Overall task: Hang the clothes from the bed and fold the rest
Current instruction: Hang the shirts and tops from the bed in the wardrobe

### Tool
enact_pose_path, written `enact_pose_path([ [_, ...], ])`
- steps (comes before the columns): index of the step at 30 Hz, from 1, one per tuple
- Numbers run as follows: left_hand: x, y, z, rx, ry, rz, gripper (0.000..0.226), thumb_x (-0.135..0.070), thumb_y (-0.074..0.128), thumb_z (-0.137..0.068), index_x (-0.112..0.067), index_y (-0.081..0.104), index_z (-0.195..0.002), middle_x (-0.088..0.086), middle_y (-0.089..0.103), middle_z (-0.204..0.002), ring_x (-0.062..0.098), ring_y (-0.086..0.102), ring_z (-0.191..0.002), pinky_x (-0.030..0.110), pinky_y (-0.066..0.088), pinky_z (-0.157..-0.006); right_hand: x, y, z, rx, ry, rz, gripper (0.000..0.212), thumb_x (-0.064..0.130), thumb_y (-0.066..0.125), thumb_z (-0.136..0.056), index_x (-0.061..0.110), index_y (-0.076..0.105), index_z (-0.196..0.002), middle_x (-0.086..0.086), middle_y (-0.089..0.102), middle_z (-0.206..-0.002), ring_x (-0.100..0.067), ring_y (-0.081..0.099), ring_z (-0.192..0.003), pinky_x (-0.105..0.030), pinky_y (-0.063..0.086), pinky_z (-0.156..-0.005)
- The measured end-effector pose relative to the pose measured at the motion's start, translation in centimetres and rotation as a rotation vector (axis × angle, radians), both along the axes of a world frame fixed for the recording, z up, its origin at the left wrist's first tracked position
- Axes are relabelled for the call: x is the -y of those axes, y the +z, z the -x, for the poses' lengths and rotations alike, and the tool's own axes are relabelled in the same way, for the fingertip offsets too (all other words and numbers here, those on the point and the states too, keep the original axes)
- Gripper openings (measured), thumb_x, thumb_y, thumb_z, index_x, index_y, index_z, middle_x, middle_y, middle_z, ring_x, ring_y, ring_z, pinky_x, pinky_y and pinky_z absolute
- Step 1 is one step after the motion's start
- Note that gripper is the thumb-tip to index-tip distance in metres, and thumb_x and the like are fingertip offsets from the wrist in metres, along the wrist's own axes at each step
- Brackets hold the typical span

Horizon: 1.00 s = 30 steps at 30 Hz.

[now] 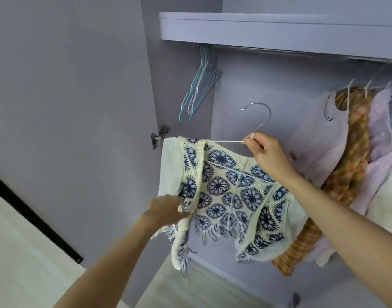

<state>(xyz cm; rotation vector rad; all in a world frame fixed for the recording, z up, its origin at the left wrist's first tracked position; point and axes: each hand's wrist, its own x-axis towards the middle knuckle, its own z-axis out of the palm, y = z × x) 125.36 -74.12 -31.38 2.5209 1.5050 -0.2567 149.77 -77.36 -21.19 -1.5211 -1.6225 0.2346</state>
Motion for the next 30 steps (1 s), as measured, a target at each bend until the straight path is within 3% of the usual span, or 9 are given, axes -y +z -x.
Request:
enact_pose_path([
  [3,-0.9,2.3,0.0,0.449,0.113,-0.431,0.027,-0.035,0.058,-0.090,-0.013,0.064,-0.105,0.008,0.059,-0.109,0.027,0.055,-0.096,0.035,0.043,-0.080,0.4,-0.6,-0.5,0.053,0.031,0.072,0.020,0.009,0.049,-0.094,-0.004,0.062,-0.086,-0.001,0.045,-0.059,-0.010,0.034,-0.052,-0.017,0.027,-0.049],
  [5,-1.7,3.6,-0.4,0.533,0.045,-0.692,0.039,-0.035,0.068,-0.082,-0.011,0.061,-0.112,0.013,0.056,-0.113,0.034,0.050,-0.099,0.041,0.040,-0.081,0.8,-0.9,-0.4,0.082,0.073,0.118,0.020,0.009,0.051,-0.094,-0.005,0.063,-0.087,-0.008,0.047,-0.061,-0.012,0.035,-0.053,-0.018,0.026,-0.050],
  [8,-2.7,4.6,-1.6,0.406,-0.116,-0.476,0.047,-0.046,0.056,-0.088,-0.016,0.053,-0.124,0.007,0.057,-0.114,0.031,0.050,-0.105,0.038,0.038,-0.083,1.2,-1.2,-0.3,0.078,0.113,0.127,0.019,0.011,0.051,-0.094,0.000,0.063,-0.084,-0.017,0.053,-0.066,-0.015,0.038,-0.056,-0.023,0.028,-0.053],
  [11,-3.2,4.6,-2.7,0.610,-0.206,-0.247,0.028,-0.033,0.047,-0.095,-0.008,0.059,-0.098,0.001,0.056,-0.072,0.034,0.060,-0.079,0.031,0.033,-0.062,1.9,-1.4,-0.7,-0.016,0.139,0.139,0.015,0.011,0.052,-0.094,0.016,0.066,-0.094,0.001,0.058,-0.067,-0.008,0.049,-0.060,-0.018,0.038,-0.059],
  [15,-4.3,4.0,-2.8,0.825,-0.229,-0.442,0.016,-0.014,0.059,-0.090,-0.001,0.068,-0.091,0.010,0.069,-0.077,0.031,0.064,-0.068,0.042,0.046,-0.073,3.5,-2.2,-4.1,-0.027,0.073,0.205,0.038,0.009,0.046,-0.096,0.024,0.047,-0.131,0.005,0.061,-0.107,0.009,0.055,-0.091,-0.006,0.041,-0.085],
  [20,-6.6,4.1,-3.4,0.869,-0.175,-0.397,0.018,-0.014,0.058,-0.090,-0.001,0.069,-0.086,0.001,0.054,-0.064,0.033,0.059,-0.066,0.041,0.041,-0.075,5.8,-5.3,-8.4,0.322,-0.188,0.480,0.026,0.010,0.045,-0.096,0.004,0.053,-0.119,-0.011,0.058,-0.109,-0.021,0.055,-0.084,-0.025,0.039,-0.072],
  [25,-9.3,4.6,-6.5,0.769,-0.044,-0.320,0.019,-0.019,0.054,-0.093,-0.008,0.070,-0.093,0.006,0.063,-0.076,0.035,0.058,-0.092,0.046,0.037,-0.095,6.6,-6.2,-8.0,0.482,-0.267,0.368,0.021,0.020,0.045,-0.097,0.004,0.057,-0.094,-0.006,0.057,-0.083,-0.022,0.054,-0.067,-0.026,0.032,-0.056],
  [28,-10.7,5.4,-9.1,0.607,0.032,-0.269,0.031,-0.022,0.049,-0.093,-0.019,0.059,-0.123,0.008,0.052,-0.128,0.032,0.037,-0.124,0.049,0.021,-0.106,6.6,-6.0,-7.4,0.450,-0.388,0.299,0.023,0.019,0.044,-0.097,0.010,0.048,-0.076,0.000,0.049,-0.060,-0.014,0.046,-0.050,-0.025,0.029,-0.046],
  [30,-11.1,6.4,-10.8,0.592,0.017,-0.293,0.047,-0.025,0.050,-0.093,-0.020,0.040,-0.139,0.011,0.035,-0.139,0.032,0.026,-0.129,0.052,0.016,-0.108,5.9,-5.6,-7.2,0.442,-0.481,0.285,0.025,0.017,0.043,-0.097,0.015,0.040,-0.072,0.003,0.043,-0.058,-0.014,0.043,-0.050,-0.023,0.025,-0.046],
])
